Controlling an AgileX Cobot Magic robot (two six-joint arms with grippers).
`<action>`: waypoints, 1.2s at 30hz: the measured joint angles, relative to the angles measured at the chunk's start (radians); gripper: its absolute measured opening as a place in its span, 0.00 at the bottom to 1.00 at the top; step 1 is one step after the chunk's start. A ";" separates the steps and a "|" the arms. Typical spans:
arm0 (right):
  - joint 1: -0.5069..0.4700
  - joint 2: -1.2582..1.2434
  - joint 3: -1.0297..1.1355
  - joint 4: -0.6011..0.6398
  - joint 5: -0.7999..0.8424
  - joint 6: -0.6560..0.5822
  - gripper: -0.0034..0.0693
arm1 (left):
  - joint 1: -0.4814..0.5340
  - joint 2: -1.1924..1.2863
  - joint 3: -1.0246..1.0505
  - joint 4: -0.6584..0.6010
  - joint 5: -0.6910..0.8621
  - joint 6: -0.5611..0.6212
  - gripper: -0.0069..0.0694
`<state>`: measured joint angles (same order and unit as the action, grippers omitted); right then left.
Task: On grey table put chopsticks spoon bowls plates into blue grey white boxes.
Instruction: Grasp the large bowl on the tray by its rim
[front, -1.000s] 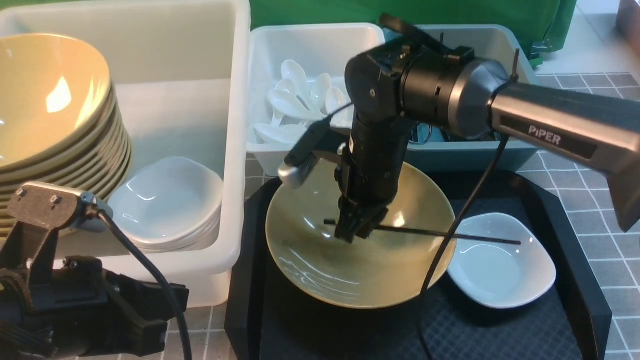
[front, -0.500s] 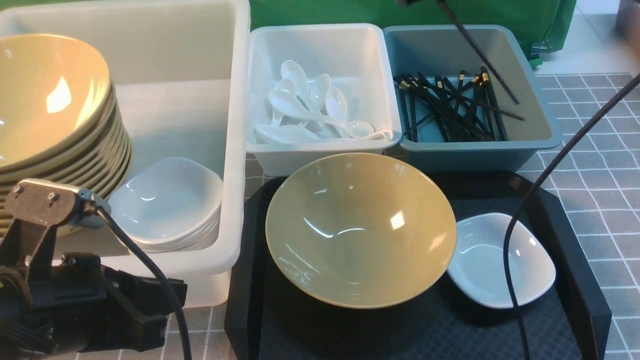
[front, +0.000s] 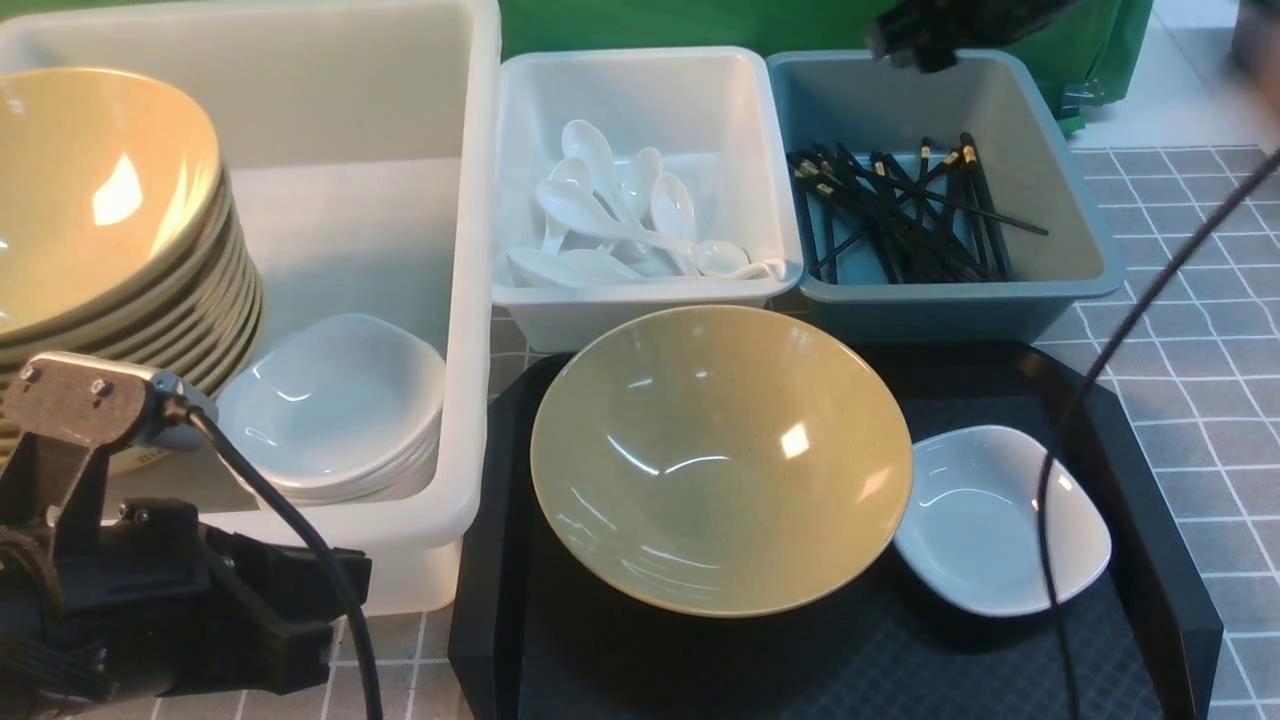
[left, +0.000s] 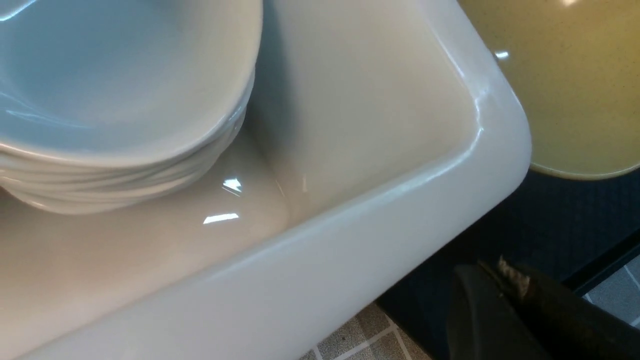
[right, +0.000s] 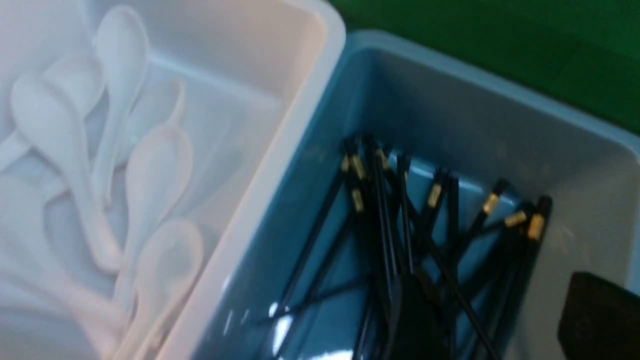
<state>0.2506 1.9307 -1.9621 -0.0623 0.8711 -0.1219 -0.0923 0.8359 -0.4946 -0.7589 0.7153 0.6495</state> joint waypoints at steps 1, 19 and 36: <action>0.006 -0.051 0.019 0.000 0.032 -0.024 0.61 | 0.000 0.000 0.000 -0.014 0.004 0.000 0.08; 0.087 -1.001 1.147 0.051 -0.213 -0.126 0.26 | -0.264 0.403 -0.645 0.117 0.224 -0.126 0.08; 0.087 -1.131 1.421 0.062 -0.178 -0.006 0.09 | -0.497 1.006 -1.120 0.824 0.382 -0.574 0.52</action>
<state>0.3379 0.7993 -0.5408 0.0000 0.6927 -0.1277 -0.5895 1.8421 -1.6144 0.0649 1.0973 0.0758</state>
